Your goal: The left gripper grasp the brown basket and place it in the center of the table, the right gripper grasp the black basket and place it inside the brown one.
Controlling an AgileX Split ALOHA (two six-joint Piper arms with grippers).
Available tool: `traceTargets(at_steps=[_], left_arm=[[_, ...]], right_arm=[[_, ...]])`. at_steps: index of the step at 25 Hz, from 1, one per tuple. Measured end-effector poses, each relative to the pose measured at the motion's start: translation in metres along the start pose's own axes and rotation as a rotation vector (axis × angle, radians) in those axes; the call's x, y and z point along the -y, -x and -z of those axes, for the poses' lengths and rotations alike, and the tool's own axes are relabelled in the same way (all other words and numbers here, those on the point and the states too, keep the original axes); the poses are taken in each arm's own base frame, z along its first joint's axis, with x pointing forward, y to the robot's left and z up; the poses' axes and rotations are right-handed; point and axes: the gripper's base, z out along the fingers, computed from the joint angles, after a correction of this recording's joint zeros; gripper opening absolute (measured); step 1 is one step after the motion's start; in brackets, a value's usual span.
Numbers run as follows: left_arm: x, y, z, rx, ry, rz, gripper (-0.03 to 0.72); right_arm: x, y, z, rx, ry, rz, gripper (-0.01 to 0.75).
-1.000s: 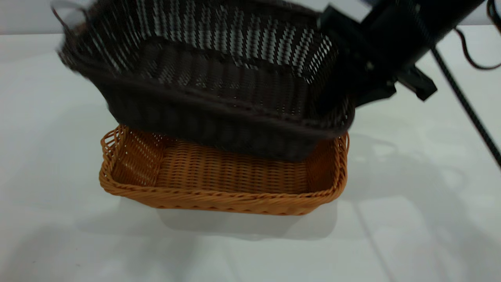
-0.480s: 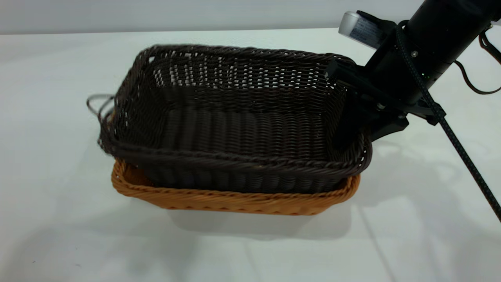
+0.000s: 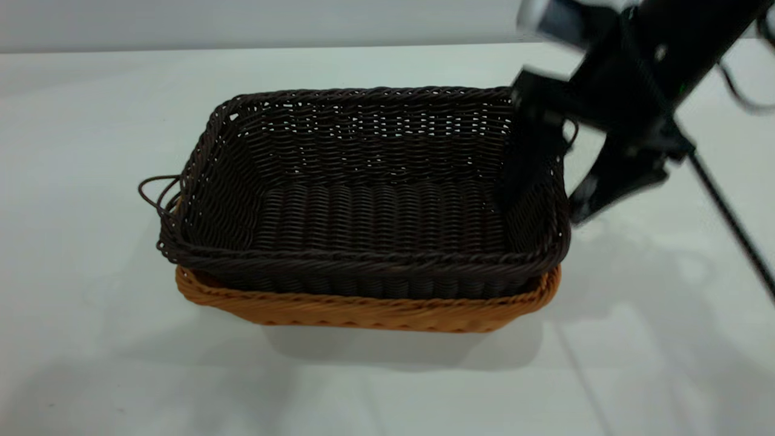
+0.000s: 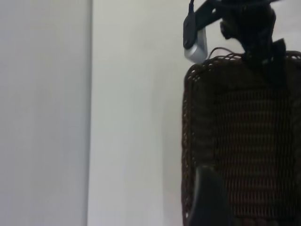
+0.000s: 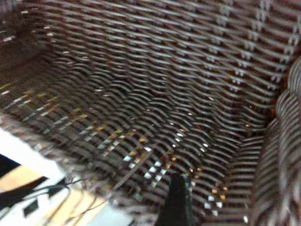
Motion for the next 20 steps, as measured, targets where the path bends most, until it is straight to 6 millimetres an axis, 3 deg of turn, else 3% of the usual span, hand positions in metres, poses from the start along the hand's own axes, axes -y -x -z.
traceTargets(at_steps=[5,9,12,15,20], left_arm=[[0.01,0.0,0.04,-0.047,0.121,0.058,0.447],[0.024,-0.001,0.077,-0.053,0.232,0.183,0.447],[0.039,-0.003,0.106,-0.042,0.31,0.309,0.447],[0.058,-0.008,0.132,-0.048,0.364,0.455,0.447],[0.086,-0.018,0.163,-0.06,0.416,0.637,0.447]], right_arm=[[-0.032,0.008,0.066,0.116,-0.06,0.147,0.577],[-0.065,-0.002,0.134,0.23,-0.109,0.233,0.576],[-0.09,-0.03,0.185,0.322,-0.121,0.289,0.575],[-0.107,-0.07,0.223,0.378,-0.136,0.333,0.574],[-0.121,-0.134,0.27,0.495,-0.195,0.37,0.574]])
